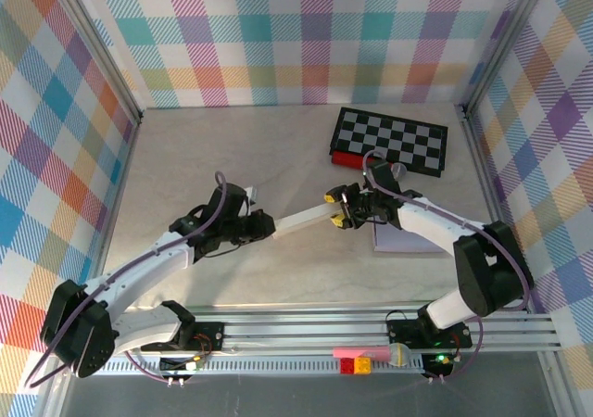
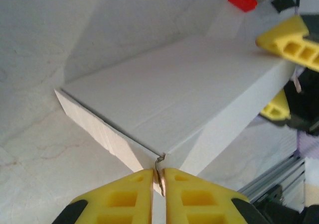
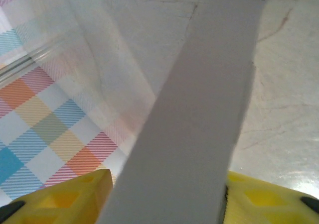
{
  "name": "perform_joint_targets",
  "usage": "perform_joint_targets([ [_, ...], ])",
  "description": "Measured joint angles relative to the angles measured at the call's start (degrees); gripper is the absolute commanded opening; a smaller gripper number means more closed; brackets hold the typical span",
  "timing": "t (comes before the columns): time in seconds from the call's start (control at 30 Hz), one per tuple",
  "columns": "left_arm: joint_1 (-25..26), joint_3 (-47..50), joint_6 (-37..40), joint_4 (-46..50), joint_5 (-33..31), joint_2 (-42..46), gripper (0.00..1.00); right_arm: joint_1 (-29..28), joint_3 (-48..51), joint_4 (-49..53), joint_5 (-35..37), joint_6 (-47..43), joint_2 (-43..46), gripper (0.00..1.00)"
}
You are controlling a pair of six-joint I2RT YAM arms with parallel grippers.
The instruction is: Fold the paper box
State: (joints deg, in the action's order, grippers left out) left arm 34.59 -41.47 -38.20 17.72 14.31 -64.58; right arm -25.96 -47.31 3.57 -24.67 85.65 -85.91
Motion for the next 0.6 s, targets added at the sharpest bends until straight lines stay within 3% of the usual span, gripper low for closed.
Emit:
perform_joint_targets([
  [0.17,0.5,2.0,0.0,2.4,-3.3,2.4,0.35,0.0,2.9,-10.2,-3.1,-5.8,-4.1,0.46],
  [0.37,-2.1,1.7,-1.0,2.4,-2.8,2.5,0.38,0.0,2.8,-19.2,-6.5,-11.9,-15.6,0.61],
  [0.47,-5.2,1.3,-2.2,1.6,-1.5,1.8,0.39,0.4,0.6,-15.8,-6.1,-14.7,-15.8,0.76],
  [0.6,-8.4,1.0,-3.5,0.9,0.3,1.8,0.38,0.1,-2.5,-1.8,-1.9,-19.4,-11.5,0.81],
])
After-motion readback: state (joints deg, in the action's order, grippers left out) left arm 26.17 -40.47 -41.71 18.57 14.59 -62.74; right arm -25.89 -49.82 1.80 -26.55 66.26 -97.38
